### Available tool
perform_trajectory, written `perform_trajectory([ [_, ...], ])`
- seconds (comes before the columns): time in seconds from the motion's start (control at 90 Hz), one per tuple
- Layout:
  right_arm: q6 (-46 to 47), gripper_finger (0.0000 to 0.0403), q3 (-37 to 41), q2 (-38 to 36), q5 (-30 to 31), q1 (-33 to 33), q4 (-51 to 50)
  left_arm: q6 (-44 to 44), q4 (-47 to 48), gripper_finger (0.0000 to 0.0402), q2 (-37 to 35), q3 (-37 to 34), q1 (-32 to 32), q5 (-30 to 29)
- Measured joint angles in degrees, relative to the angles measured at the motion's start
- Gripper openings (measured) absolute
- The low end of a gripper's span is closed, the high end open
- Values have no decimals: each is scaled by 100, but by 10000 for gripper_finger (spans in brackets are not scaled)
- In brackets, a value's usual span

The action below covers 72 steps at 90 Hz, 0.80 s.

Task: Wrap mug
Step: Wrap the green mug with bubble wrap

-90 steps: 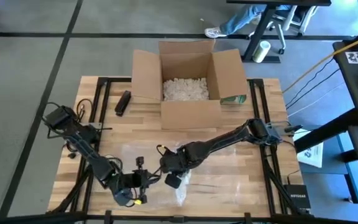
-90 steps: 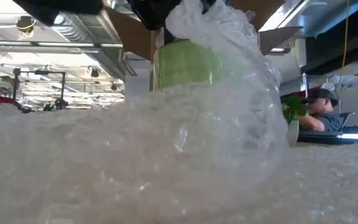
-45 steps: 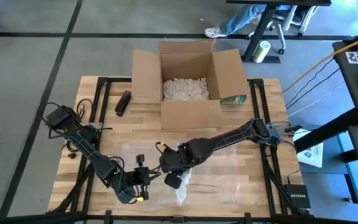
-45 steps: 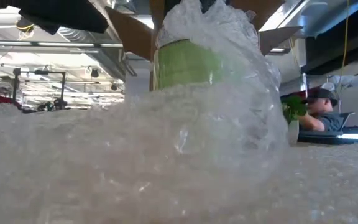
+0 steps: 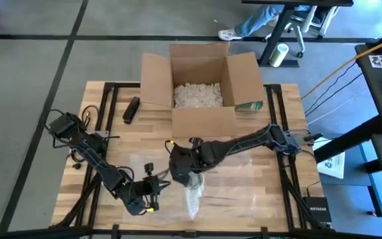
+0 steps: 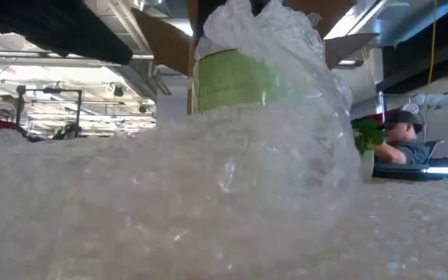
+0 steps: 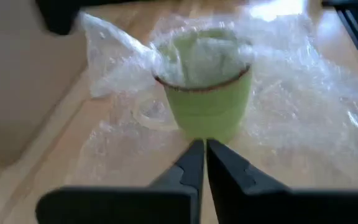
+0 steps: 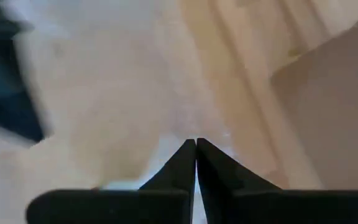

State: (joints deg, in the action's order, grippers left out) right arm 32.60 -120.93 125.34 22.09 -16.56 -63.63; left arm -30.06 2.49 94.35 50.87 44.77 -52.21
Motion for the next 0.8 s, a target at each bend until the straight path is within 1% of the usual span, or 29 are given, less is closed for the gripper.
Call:
perform_trajectory([
  [0.044,-33,0,83,0,-28,58,116,-5,24,0,0,0,0,0],
  [0.089,-44,0,137,0,-203,117,118,-15,51,0,0,0,-3,0],
  [0.222,240,0,347,0,-1432,272,26,-56,106,0,0,-2,-4,-2],
  [0.278,337,0,363,13,-1700,273,-187,-129,226,0,0,-2,-4,0],
  [0.389,470,0,361,11,-1840,184,-418,-296,395,0,0,-2,-4,-3],
  [0.578,551,0,357,9,-2279,-15,-374,-402,465,0,0,-2,-4,-3],
  [0.8,641,0,258,9,-2173,-134,-446,-412,461,0,0,-2,-4,-3],
])
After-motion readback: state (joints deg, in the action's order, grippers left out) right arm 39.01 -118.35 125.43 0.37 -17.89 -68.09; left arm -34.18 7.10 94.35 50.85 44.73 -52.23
